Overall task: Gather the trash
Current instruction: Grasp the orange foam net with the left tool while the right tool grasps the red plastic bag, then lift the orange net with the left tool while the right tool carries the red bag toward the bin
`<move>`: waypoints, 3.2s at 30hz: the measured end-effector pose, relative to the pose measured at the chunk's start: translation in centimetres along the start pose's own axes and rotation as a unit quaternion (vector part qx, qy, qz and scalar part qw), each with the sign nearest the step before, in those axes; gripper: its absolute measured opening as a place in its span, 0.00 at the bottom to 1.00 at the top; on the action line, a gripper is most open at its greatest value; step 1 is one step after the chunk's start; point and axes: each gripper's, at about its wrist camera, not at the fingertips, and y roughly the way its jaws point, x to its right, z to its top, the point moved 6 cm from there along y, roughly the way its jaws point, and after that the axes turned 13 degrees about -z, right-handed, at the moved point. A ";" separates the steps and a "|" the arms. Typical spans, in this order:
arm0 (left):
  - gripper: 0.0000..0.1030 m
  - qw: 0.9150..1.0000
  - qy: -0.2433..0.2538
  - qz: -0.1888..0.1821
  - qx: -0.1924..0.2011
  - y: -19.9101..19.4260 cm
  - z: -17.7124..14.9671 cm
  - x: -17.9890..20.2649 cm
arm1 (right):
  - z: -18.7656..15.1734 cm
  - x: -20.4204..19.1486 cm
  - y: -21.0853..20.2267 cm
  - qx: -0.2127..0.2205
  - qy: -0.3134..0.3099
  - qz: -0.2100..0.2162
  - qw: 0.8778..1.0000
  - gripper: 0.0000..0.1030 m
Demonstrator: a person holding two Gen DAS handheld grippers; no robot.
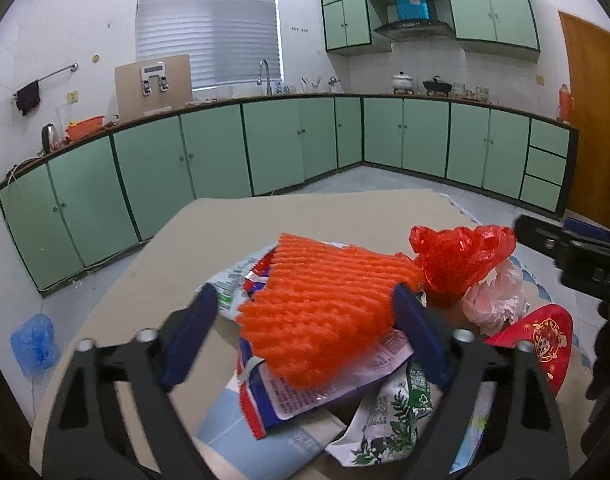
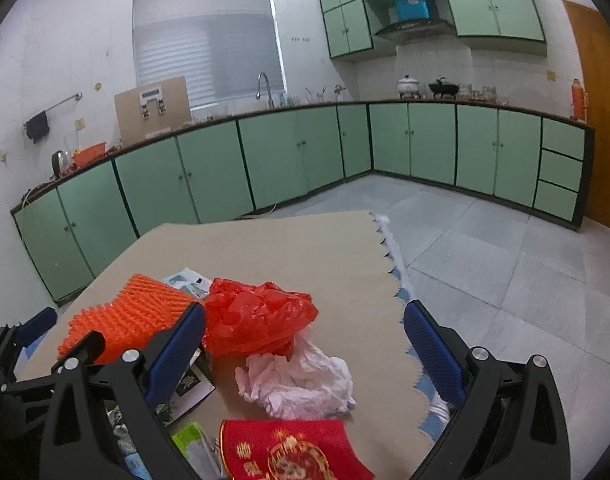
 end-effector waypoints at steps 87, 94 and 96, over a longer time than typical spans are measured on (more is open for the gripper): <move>0.08 0.995 -0.013 0.003 0.098 -5.8 3.9 1.2 | 6.4 -1.3 -5.0 0.019 0.023 0.191 0.981 0.05; 0.08 0.994 0.005 -0.027 0.106 -6.8 4.4 4.9 | 5.7 1.9 -8.7 0.042 0.018 0.145 0.988 0.05; 0.08 0.994 0.010 -0.042 0.103 -6.8 4.2 6.4 | 5.4 3.2 -9.5 0.044 0.023 0.132 0.990 0.05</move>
